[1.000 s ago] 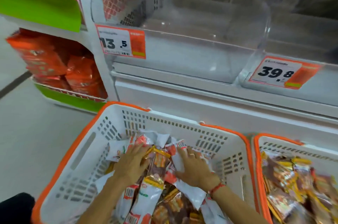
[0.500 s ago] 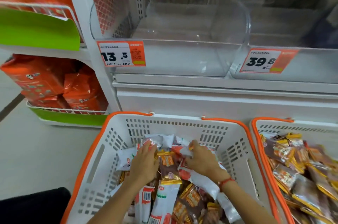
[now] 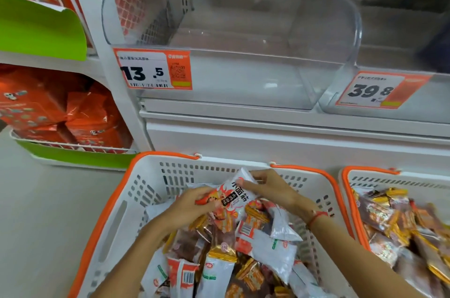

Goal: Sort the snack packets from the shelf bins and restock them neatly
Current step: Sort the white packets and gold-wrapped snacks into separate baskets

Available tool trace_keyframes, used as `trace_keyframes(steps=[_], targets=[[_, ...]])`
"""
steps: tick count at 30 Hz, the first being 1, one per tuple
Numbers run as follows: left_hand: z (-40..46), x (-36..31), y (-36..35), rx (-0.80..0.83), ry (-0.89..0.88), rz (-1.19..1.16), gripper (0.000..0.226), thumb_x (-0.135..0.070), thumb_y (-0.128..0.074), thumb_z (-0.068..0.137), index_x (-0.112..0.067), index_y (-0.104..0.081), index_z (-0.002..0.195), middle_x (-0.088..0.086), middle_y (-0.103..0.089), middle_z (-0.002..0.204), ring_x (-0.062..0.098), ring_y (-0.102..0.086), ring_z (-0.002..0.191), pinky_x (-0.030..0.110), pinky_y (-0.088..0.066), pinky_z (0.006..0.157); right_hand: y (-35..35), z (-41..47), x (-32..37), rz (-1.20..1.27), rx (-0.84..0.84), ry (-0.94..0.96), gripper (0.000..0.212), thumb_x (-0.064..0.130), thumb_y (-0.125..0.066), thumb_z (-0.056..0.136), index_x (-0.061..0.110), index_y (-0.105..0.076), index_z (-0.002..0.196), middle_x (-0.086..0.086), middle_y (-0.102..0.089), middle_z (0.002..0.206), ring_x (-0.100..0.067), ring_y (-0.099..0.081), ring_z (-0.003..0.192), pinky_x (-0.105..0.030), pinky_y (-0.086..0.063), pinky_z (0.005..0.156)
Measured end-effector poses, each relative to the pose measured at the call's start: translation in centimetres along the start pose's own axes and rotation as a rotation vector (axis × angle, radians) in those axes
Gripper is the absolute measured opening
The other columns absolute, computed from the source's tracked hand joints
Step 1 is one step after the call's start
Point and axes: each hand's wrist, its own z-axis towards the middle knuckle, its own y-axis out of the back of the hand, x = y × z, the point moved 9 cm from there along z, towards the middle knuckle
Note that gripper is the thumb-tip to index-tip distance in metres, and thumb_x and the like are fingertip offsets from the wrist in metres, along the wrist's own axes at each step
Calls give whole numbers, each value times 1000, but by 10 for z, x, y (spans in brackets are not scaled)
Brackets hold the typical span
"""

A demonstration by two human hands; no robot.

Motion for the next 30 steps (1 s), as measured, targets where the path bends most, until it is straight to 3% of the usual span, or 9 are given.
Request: trace_keyframes(steps=[3,7,9,11,15,19,21,25,30], targets=[[3,-7,-10,102,53,-50,29,-18,-63,92,-19,-58,121,-16,-62,114,-17,-59,94,2,-43,79,8,4,7,-113,-112,138,65,56,-66,79,-8,-61,77,-20,-63,68,-28,-56,56,-32,-41,55],[8,-18,-14,100,83,-129,35,-22,-68,89,-23,-54,120,-13,-62,116,-1,-59,106,5,-44,77,18,-3,18,-94,-146,184,52,33,-68,89,-4,-46,59,-6,-41,52,-15,-35,46,-26,-28,48],[4,-27,-18,87,56,-104,37,-26,-69,88,-26,-53,121,-20,-61,112,-7,-59,100,8,-47,80,18,-9,19,-87,-126,159,39,33,-64,91,2,-59,70,2,-60,60,-11,-55,49,-24,-44,49],[-2,-30,-18,28,33,-107,30,-25,-67,89,-24,-59,118,-14,-68,110,-1,-66,96,22,-53,88,15,-16,8,-88,-140,88,30,39,-61,92,13,-63,107,5,-69,95,-10,-68,80,-25,-57,67],[-19,-26,7,-223,54,-127,24,-22,-67,90,-24,-59,113,-7,-69,107,6,-66,94,32,-53,89,8,-48,-18,-560,-202,71,32,45,-63,89,26,-45,107,7,-55,104,-13,-55,92,-18,-42,70],[-31,-49,15,-258,48,-52,28,-27,-62,93,-30,-49,117,-11,-62,108,12,-61,105,35,-47,96,-44,-75,-67,-1093,190,-25,71,51,-72,77,15,-39,129,-6,-39,131,-24,-38,120,-37,-38,96],[-32,-64,8,-215,26,-62,29,-25,-57,96,-29,-47,123,-10,-59,113,14,-58,111,37,-42,102,-56,-84,-87,-1270,220,-77,76,33,-73,80,13,-30,139,-10,-31,140,-29,-34,126,-46,-40,99],[-44,-69,-4,-211,36,-194,31,-23,-51,99,-27,-44,128,-8,-56,118,11,-54,111,30,-38,95,-52,-93,-86,-1256,50,-30,63,-4,-57,81,16,-34,136,-11,-32,142,-32,-35,125,-45,-46,87],[-61,-50,-5,-282,96,-292,32,-20,-51,99,-20,-47,131,-6,-57,115,12,-54,108,24,-40,86,-22,-86,-57,-1089,-48,39,39,13,-47,87,19,-48,126,-6,-61,112,-28,-59,101,-34,-46,77]])
